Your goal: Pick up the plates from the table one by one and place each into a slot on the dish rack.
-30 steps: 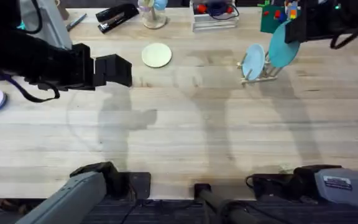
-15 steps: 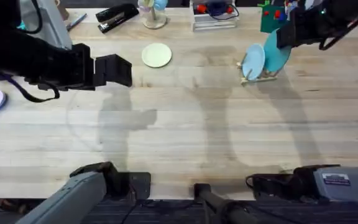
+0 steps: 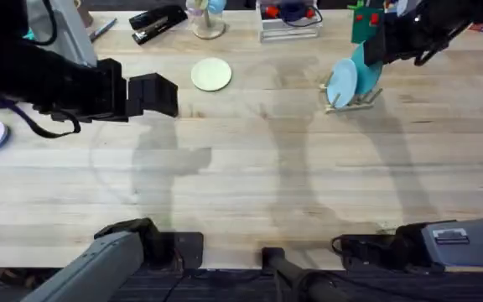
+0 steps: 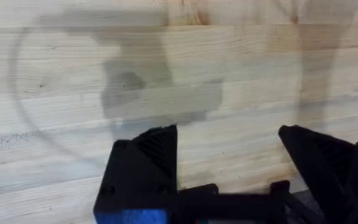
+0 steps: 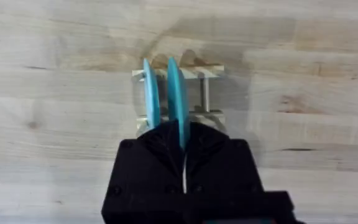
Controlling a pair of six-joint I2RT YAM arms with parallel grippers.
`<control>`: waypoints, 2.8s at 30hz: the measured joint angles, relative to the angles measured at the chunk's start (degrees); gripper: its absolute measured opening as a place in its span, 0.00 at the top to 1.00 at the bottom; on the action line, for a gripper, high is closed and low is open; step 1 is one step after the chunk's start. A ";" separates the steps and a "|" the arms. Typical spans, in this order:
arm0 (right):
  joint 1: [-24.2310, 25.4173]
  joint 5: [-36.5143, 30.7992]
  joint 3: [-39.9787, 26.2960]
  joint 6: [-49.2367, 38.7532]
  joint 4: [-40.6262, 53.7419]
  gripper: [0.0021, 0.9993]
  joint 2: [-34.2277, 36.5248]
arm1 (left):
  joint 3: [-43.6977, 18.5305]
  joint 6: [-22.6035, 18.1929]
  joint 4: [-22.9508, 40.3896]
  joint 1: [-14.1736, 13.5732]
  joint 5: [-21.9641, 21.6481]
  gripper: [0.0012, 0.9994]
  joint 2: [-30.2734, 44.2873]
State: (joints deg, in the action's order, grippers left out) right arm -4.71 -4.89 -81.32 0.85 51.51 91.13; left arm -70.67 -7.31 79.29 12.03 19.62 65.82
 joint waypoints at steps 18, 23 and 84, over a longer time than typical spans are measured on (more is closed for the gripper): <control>-0.04 0.22 0.00 0.01 -0.48 0.97 4.68 | 0.00 0.00 0.00 0.00 0.00 0.01 0.00; -0.04 0.20 0.00 -0.01 -0.50 0.86 4.68 | 0.00 0.00 0.00 0.00 0.01 0.00 0.00; -16.02 19.32 -5.11 7.36 -7.86 0.00 -5.49 | -0.34 4.76 -21.93 0.00 11.86 0.96 19.10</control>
State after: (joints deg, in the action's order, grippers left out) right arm -20.73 14.44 -86.43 8.21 43.64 85.64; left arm -71.02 -2.55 57.36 12.03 31.47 84.92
